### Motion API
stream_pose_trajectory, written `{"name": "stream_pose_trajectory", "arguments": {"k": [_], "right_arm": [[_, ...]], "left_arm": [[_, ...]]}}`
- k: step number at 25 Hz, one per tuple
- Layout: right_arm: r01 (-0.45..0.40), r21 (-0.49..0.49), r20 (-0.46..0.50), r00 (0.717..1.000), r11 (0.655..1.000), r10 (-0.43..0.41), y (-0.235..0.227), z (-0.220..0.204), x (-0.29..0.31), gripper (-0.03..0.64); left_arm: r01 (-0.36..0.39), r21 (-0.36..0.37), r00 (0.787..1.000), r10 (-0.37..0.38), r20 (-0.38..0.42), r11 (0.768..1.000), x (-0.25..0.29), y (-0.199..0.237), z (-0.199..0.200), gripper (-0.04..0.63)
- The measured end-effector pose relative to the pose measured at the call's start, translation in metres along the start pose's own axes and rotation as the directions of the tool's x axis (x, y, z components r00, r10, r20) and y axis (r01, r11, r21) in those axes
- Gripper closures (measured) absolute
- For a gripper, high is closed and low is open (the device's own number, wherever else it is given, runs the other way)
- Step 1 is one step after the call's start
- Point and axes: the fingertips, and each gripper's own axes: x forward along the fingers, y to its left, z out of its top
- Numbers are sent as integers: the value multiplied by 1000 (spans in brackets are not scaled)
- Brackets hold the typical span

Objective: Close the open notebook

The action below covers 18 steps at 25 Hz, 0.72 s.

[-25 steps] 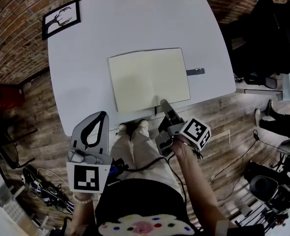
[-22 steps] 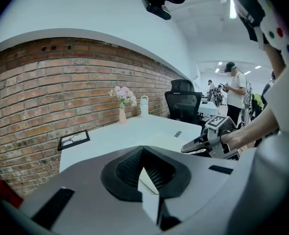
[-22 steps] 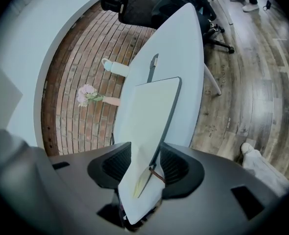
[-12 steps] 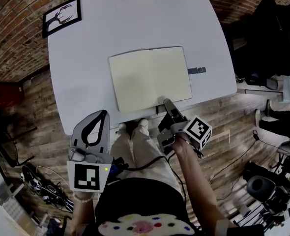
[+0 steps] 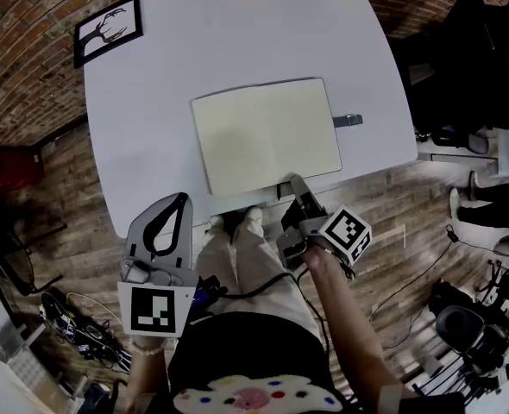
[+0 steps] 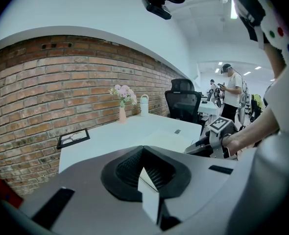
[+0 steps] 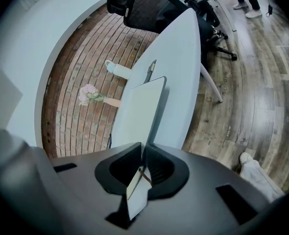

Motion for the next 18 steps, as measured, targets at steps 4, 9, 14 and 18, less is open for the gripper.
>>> {"name": "stream_pose_trajectory", "arguments": {"k": [4,9,14,18], "right_arm": [[4,-80,16,1000,997,-3,1,1,-1,561],[37,-170,51,998,985,-29,4,1,-2,560],[72,-270,76,996,960,-53,9,0,-4,560],[94,-346,94,993,934,-65,13,0,-6,561]], "left_arm": [[5,-5,1000,-5,-3,1000,-2,0,-2,580],[13,8,1000,-13,5,1000,-6,2,-2,580],[18,4,1000,-18,12,1000,-11,4,-2,580],[20,15,1000,-20,16,1000,-16,5,-2,580]]}}
